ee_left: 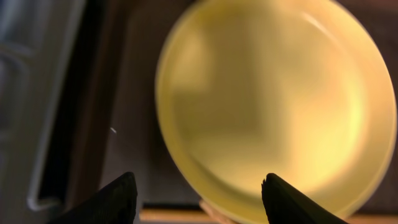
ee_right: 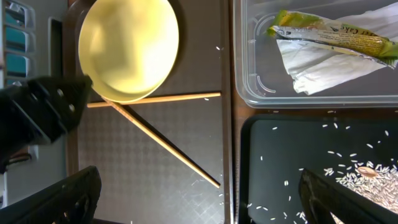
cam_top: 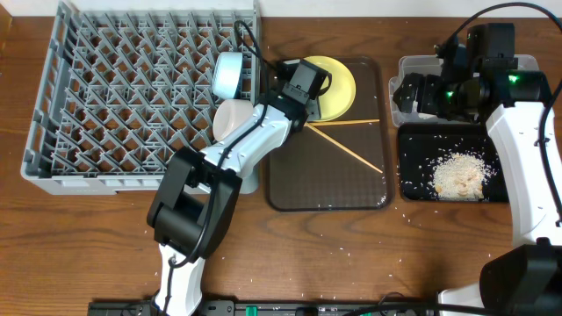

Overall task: Sort waste into correct bins and load items into the dishwasher
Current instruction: 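Release the bowl and reach the left gripper to the yellow plate, then grasp the yellow plate rim with the left gripper and drag it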

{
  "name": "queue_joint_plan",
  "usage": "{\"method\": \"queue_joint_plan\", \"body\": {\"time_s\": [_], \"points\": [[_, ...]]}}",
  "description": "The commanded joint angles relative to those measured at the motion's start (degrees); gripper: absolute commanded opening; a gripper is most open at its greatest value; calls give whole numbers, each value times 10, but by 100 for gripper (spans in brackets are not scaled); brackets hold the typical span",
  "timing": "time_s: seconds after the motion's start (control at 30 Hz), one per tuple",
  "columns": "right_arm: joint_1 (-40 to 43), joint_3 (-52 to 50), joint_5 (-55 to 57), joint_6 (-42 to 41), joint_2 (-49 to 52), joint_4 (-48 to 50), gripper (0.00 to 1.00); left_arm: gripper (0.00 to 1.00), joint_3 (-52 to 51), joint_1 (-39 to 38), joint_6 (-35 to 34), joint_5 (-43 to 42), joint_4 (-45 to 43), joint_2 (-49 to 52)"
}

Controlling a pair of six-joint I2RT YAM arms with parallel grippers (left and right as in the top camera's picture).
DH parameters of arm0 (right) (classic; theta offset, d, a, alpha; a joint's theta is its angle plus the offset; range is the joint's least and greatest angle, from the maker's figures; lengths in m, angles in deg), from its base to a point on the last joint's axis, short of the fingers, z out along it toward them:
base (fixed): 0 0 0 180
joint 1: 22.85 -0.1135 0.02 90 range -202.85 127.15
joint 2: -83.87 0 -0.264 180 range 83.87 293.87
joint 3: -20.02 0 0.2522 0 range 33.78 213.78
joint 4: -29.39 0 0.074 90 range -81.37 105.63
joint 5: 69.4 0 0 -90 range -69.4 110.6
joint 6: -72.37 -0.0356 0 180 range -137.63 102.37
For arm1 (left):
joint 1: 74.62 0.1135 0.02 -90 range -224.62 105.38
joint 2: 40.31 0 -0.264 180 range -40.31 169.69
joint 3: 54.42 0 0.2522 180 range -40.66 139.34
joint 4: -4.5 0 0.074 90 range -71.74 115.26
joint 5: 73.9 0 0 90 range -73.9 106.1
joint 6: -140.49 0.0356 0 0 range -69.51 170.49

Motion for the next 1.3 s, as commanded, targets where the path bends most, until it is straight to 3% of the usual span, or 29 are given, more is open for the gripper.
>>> {"method": "queue_joint_plan", "body": {"time_s": [0.0,0.37,0.63,0.73,0.87,0.9,1.27], "points": [[4,0,2,9,-12,-1,99,65,2,5,-56,84,-29,26],[4,0,2,10,-12,-3,99,55,2,5,-56,91,-90,94],[4,0,2,13,-12,-4,99,53,1,2,-56,92,-136,126],[4,-1,2,13,-12,-5,99,45,1,1,-56,92,-139,143],[4,-1,2,13,-12,-5,99,12,1,1,-56,95,-137,144],[4,-1,2,13,-12,-4,99,8,1,1,-55,96,-137,143],[4,-1,2,13,-12,-6,99,7,1,2,30,96,-126,106]]}}
